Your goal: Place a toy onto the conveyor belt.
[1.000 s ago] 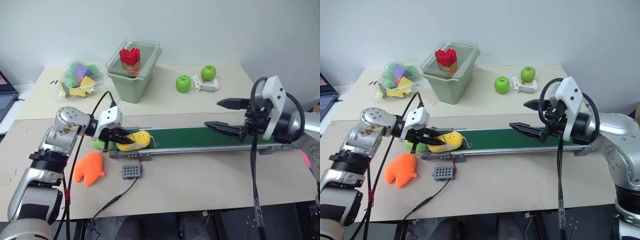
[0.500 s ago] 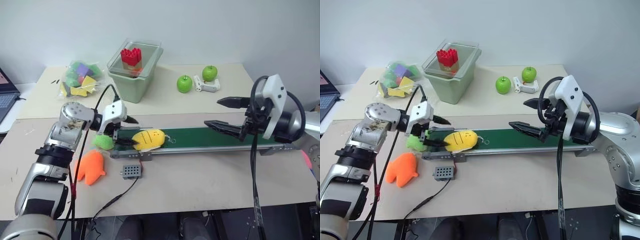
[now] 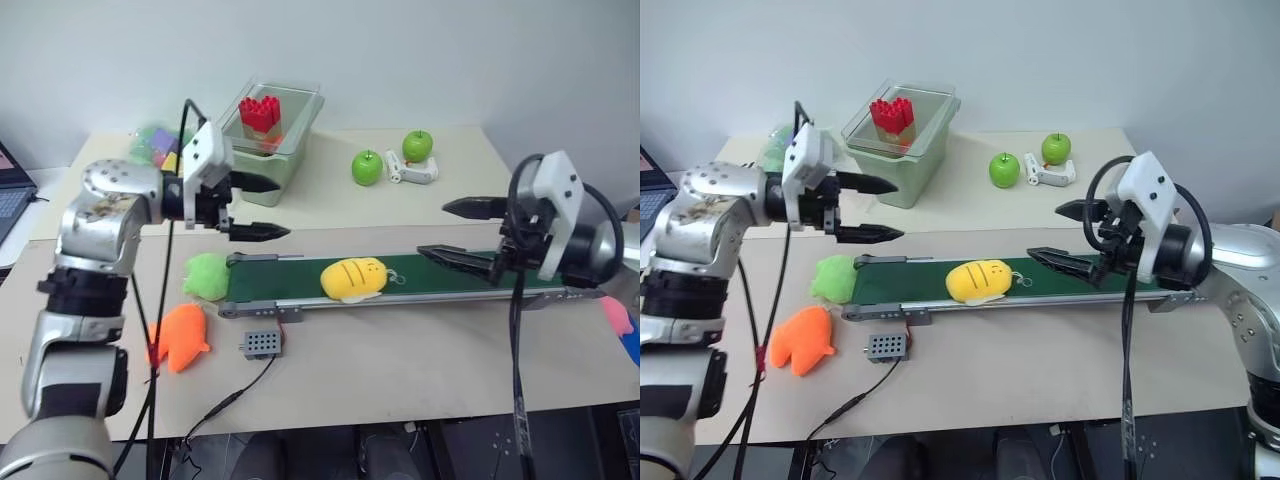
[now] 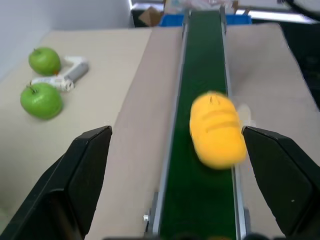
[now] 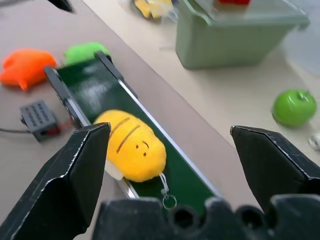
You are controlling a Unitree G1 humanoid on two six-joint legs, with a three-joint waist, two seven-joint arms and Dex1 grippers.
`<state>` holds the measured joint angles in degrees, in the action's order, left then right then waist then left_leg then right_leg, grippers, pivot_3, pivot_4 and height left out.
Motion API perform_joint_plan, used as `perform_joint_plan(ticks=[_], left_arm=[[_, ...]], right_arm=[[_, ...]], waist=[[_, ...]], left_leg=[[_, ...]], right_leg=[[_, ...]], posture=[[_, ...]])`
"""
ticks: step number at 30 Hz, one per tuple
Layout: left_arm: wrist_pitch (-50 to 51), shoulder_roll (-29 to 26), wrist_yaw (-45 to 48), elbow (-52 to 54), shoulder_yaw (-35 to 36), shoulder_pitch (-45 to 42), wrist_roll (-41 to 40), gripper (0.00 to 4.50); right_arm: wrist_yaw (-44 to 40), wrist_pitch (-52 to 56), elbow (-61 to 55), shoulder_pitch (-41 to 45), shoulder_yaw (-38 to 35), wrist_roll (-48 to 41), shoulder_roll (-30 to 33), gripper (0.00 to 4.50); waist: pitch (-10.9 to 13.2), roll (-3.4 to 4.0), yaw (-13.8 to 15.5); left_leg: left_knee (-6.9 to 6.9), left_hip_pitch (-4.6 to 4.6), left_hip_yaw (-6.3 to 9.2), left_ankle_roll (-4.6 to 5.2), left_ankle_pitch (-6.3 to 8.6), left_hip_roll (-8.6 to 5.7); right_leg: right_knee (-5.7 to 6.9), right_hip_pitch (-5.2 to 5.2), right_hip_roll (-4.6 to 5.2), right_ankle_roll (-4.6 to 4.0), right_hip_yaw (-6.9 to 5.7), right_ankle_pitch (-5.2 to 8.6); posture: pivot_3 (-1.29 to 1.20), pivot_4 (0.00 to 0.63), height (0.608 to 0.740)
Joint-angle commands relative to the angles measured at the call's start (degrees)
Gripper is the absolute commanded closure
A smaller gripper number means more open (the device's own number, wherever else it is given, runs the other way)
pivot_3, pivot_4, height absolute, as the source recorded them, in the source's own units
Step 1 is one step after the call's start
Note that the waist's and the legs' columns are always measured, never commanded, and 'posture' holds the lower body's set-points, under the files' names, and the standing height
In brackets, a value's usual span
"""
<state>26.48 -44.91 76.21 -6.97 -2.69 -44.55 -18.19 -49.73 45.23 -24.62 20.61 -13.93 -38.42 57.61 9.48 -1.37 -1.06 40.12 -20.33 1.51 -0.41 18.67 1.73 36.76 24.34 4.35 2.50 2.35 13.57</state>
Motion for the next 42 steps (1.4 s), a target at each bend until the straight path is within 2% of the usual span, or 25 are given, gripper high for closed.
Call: perform_joint_plan(ticks=[1,9,17,24,42], left_arm=[[-2.3,-1.1,-2.3,3.2,1.4,1.4,0.8,0.04],[0.8,0.8,-10.0,6.3,5.8,4.0,-2.0,0.04],[5.8,5.1,-19.8,14.6,8.4,9.4,-4.8,0.04],[5.6,3.4,-20.9,14.3,9.3,9.9,-5.4,0.04],[4.8,4.6,-21.8,11.9,8.3,7.2,-5.1,0.04]], right_arm=[[-0.7,-2.0,-0.8,-1.1,-3.5,0.4,0.8,0.00],[0.8,-2.2,0.1,-3.0,-4.6,-0.4,-2.4,0.00],[1.4,-2.5,1.4,-2.4,-4.0,0.1,-4.5,0.00],[1.0,-2.8,2.3,-1.8,-3.3,0.7,-4.6,0.00],[1.0,-3.2,2.2,-1.7,-3.1,1.7,-4.4,0.00]], waist=[[0.0,0.00,0.2],[0.0,-0.01,0.3],[0.0,-0.01,0.3],[0.0,-0.01,0.2],[0.0,-0.01,0.3]], left_leg=[[0.01,-0.01,0.00,0.00,0.00,-0.01],[0.12,-0.01,0.01,0.00,0.00,-0.01],[0.13,0.00,0.01,0.01,0.00,0.00],[0.11,0.02,0.00,0.01,0.01,-0.01],[0.11,0.01,0.00,0.01,0.01,-0.01]], right_leg=[[0.00,0.00,0.01,0.00,0.00,0.00],[0.02,-0.07,0.01,0.00,-0.01,0.00],[0.05,-0.05,0.02,0.00,0.01,0.00],[0.03,-0.06,0.01,0.00,0.01,0.00],[0.01,-0.07,0.02,0.00,0.01,0.00]], posture=[[0.00,0.150,0.740],[0.00,0.150,0.740],[0.00,0.150,0.740],[0.00,0.150,0.740],[0.00,0.150,0.740]])
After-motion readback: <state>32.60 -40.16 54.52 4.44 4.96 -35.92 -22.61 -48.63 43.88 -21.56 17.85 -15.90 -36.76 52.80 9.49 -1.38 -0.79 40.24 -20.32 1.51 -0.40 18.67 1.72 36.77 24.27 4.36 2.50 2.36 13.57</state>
